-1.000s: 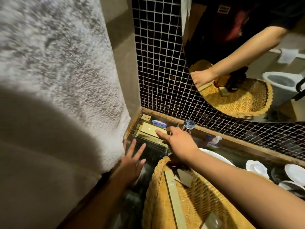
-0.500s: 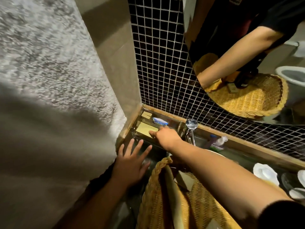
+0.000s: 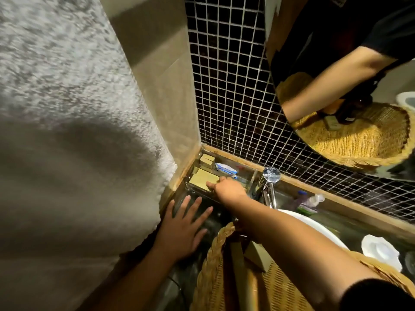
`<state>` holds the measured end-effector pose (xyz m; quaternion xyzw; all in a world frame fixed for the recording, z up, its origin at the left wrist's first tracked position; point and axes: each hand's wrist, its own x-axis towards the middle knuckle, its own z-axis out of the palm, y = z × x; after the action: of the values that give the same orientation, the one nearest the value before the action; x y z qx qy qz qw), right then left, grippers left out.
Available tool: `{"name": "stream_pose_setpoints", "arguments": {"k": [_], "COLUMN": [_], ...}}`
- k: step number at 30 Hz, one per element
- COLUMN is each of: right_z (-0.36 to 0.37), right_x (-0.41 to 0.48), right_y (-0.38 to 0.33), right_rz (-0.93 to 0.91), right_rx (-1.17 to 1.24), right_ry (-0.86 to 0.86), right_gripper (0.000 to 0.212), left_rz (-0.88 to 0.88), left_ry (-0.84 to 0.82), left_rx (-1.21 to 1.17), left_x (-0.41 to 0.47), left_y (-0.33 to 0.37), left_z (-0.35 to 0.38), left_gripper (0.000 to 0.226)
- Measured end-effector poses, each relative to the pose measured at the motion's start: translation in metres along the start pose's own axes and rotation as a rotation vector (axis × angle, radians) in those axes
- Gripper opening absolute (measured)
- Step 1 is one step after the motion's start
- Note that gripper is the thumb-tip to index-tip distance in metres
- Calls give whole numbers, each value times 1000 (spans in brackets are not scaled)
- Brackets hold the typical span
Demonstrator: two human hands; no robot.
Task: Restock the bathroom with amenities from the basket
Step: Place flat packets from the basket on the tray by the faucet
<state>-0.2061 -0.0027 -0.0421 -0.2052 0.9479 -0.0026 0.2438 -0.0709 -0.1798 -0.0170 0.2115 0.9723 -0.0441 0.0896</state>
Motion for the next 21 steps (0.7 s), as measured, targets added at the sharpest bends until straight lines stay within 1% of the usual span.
{"name": "stream_pose_setpoints", "arguments": {"k": [2,4,8,12,14,16,18,21], "right_z": [-1,3,10,11,13,15,15,16], "right_x": [0,-2,-8,-19,-24,-27,-28,-26], "right_y": [2,6,14,15,13,12,11,10], "right_rz": [17,20,-14,-82,-46,26,59,58], "right_rx": [27,34,59,51,94,131,111,64], "right_ry": [10,15,-15,-140,-174,-175,-197,-241], "right_gripper": [46,41,54,62,71,74,75,86], "left_rz": [-6,-4,-9,-45,-60,-74,-82,-94], "left_ry": [10,9,-11,-20,-32,-41,-44,-41], "left_rx": [-1,14,26,0,-18,-37,-47,-54], "left_x": [1,2,1,0,2,5,8,11], "left_y": [-1,-1,-4,-7,-7,-7,-8,-8], "left_z": [1,5,8,8,7,7,8,14], "left_gripper": [59,58,58,57,56,57,58,63]}}
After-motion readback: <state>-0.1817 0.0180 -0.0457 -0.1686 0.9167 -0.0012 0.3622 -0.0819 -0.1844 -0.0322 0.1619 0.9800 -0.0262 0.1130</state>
